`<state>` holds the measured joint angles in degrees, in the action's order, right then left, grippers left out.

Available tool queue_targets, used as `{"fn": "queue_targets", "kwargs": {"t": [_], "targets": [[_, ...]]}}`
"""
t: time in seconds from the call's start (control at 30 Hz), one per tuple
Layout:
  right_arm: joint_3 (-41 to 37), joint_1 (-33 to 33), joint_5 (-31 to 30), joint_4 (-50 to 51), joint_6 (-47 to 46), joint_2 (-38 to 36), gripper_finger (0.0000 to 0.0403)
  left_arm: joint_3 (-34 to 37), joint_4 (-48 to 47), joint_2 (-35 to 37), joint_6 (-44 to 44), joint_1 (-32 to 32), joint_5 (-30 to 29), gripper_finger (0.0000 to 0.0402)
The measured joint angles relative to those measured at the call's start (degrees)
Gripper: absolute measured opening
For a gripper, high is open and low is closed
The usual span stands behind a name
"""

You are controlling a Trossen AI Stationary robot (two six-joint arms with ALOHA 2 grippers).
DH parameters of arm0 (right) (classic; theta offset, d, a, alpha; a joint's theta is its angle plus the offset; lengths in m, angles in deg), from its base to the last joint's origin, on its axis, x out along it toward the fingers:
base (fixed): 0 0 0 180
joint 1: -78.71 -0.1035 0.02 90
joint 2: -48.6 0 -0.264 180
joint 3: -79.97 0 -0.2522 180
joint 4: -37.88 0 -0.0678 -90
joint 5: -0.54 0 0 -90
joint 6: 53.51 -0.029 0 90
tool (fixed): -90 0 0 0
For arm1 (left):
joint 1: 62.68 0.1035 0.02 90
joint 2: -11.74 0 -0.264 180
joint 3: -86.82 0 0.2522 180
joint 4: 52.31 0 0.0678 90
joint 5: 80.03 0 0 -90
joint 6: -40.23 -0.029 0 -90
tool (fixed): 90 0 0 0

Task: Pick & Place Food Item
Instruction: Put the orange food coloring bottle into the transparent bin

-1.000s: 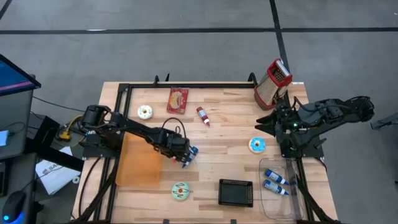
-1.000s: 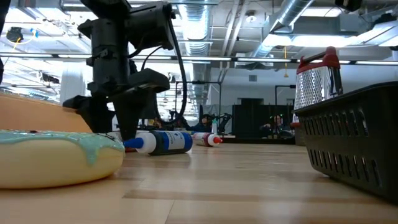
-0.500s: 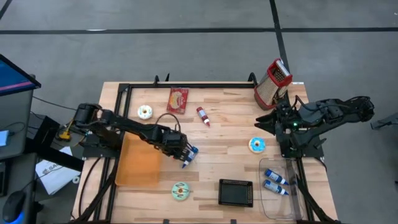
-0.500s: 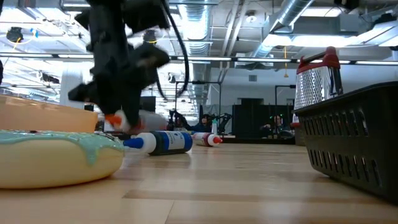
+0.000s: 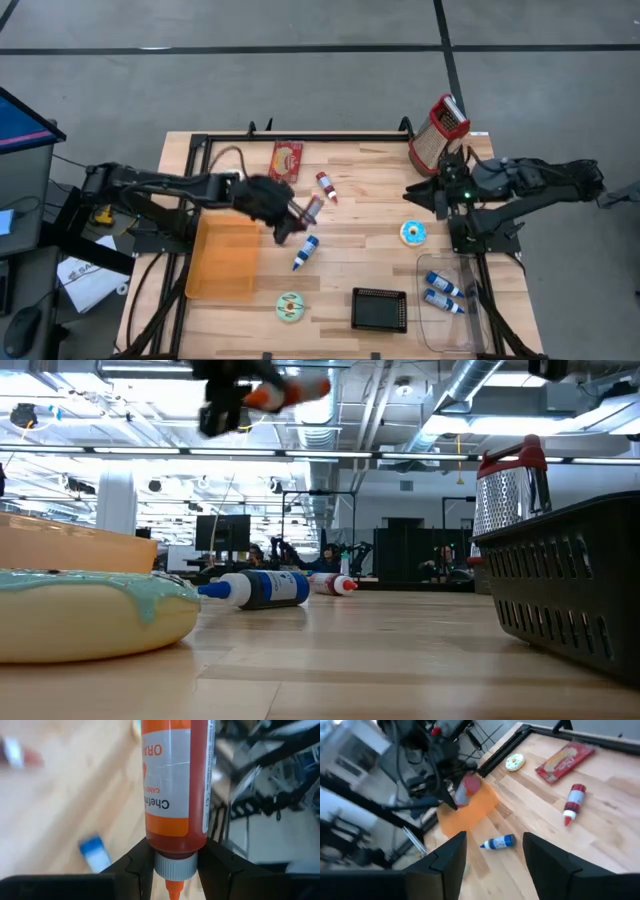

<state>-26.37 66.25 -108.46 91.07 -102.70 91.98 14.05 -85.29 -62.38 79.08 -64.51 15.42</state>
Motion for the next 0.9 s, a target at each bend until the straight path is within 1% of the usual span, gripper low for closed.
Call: {"fn": "queue_targets", "kwargs": {"t": [0.1, 0.23, 0.37, 0.57, 0.73, 0.9], "targets": [[0.00, 2.18, 1.01, -5.53, -1.21, 0.31, 0.0212, -4.86, 1.13, -1.19, -4.89, 2.47, -0.20, 0.0113], [0.00, 4.72, 1.20, -16.38, 1.68, 2.34, 0.0245, -11.44, 2.79, -5.92, -9.83, 4.76, 0.23, 0.0113], [0.04, 5.86, 1.29, -23.84, 4.17, 4.76, 0.0267, -15.91, 10.49, -9.72, -10.09, 4.83, 1.50, 0.0113], [0.00, 6.26, 1.44, -29.29, 4.94, 8.68, 0.0279, -17.82, 23.69, -12.75, -5.34, 4.40, 2.36, 0.0113], [-0.04, 6.27, 1.85, -35.81, 7.83, 11.72, 0.0287, -17.61, 25.50, -13.71, -2.24, 4.43, 1.92, 0.0113], [0.05, 7.49, 4.17, -40.50, 10.27, 14.67, 0.0287, -17.64, 26.88, -13.88, -1.21, 4.43, 1.21, 0.0113]]}}
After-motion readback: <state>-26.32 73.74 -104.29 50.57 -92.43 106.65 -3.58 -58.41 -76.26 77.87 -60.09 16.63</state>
